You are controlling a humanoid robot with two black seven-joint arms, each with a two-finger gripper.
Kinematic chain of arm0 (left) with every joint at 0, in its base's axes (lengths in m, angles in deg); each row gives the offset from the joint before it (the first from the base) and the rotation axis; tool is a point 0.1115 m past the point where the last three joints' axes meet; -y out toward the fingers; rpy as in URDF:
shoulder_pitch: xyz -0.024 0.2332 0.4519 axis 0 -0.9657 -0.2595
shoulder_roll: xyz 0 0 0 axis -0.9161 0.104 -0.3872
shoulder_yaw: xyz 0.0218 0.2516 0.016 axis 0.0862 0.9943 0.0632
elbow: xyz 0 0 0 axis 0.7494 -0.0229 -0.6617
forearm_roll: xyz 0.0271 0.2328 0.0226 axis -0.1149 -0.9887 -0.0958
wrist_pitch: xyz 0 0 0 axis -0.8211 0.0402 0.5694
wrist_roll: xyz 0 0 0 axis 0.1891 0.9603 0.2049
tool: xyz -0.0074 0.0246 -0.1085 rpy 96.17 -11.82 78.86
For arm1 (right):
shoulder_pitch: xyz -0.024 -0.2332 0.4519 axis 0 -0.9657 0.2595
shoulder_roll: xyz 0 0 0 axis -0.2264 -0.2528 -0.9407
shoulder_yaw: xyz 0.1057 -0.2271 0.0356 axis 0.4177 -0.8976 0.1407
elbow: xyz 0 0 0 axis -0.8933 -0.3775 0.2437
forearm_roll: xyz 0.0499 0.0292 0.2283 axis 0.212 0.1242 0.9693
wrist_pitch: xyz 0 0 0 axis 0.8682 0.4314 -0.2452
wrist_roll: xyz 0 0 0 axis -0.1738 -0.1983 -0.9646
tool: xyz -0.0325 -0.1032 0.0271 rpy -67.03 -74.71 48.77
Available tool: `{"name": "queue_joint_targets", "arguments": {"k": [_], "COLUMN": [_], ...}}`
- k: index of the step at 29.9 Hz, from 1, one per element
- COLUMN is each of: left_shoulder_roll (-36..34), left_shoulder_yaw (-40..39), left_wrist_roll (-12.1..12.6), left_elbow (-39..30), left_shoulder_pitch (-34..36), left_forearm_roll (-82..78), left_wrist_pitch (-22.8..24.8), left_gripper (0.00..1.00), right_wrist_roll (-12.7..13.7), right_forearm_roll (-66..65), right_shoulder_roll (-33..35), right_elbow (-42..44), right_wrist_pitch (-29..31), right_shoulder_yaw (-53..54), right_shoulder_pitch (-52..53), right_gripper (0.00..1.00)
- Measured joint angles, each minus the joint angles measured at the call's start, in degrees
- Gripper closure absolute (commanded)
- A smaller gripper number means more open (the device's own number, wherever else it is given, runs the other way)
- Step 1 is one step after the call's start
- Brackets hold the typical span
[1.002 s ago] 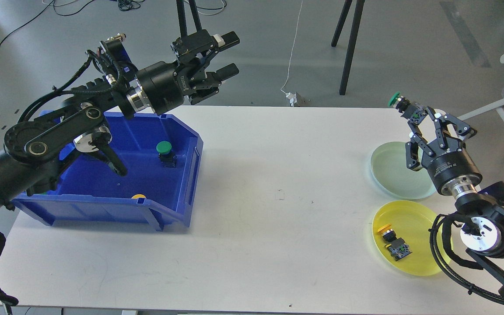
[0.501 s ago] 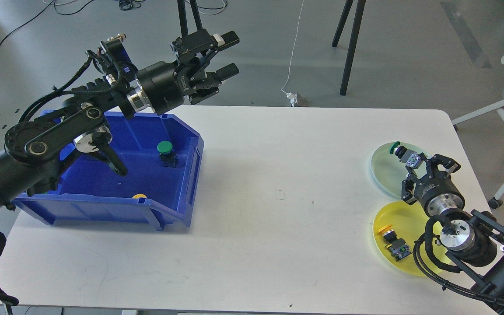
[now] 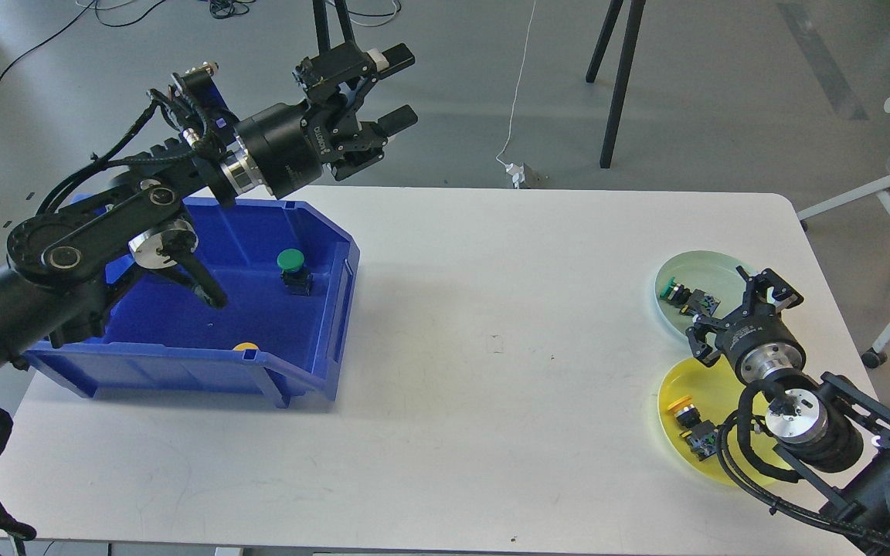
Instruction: Pass button and place on color plate
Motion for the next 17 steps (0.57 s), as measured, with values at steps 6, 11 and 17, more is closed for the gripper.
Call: {"name": "queue_joint_targets", "arguments": {"k": [6,11,17], "left_shoulder_roll": [-6.5,-10.5,-11.6], "left_shoulder_yaw": [-2.8,-10.1,-16.3], "left_wrist_roll": [0.0,0.0,0.0], "left_elbow": [-0.1,0.2,0.3], "left_shoulder_pitch": [-2.9,-9.0,-15.3], "left_forearm_roll": [11.3,21.2,23.4], "left_wrist_pitch": [0.0,0.0,0.0], "left_gripper": [0.07,0.06,0.06], "right_wrist_roll": [0.0,-0.7,-1.1], "right_forearm_roll": [-1.0,-6.0,-7.4], "right_shoulder_roll": [2.8,10.0,14.3], "right_elbow": [-7.8,-16.3,-19.1], "right_wrist_pitch": [3.9,10.1,11.7], "right_shoulder_yaw": [3.8,4.0,1.7], "right_shoulder_pitch": [1.6,10.6,19.6], "right_gripper": [0.03,0.03,0.03]}}
